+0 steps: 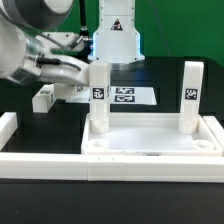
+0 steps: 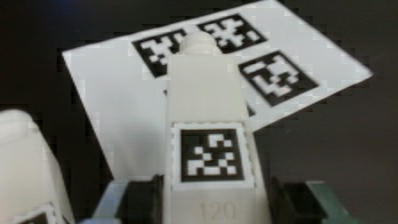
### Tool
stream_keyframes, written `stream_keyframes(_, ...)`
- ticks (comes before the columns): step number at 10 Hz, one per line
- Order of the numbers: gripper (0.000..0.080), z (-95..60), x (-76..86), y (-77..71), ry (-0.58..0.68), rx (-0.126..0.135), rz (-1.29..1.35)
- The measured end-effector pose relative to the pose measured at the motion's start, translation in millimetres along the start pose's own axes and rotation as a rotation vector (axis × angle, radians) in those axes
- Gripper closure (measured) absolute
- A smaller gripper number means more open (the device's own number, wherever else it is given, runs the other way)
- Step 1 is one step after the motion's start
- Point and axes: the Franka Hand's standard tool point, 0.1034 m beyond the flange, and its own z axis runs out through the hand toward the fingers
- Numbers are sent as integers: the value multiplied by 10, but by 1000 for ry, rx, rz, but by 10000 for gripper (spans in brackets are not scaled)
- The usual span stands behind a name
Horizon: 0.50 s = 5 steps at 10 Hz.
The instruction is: Assemble desk
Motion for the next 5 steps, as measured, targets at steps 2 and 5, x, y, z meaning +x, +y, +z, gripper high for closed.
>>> stream_keyframes(2, 512, -91, -134, -65, 18, 9, -5)
stream_keyframes(5, 512, -137, -43, -66, 87, 4, -10)
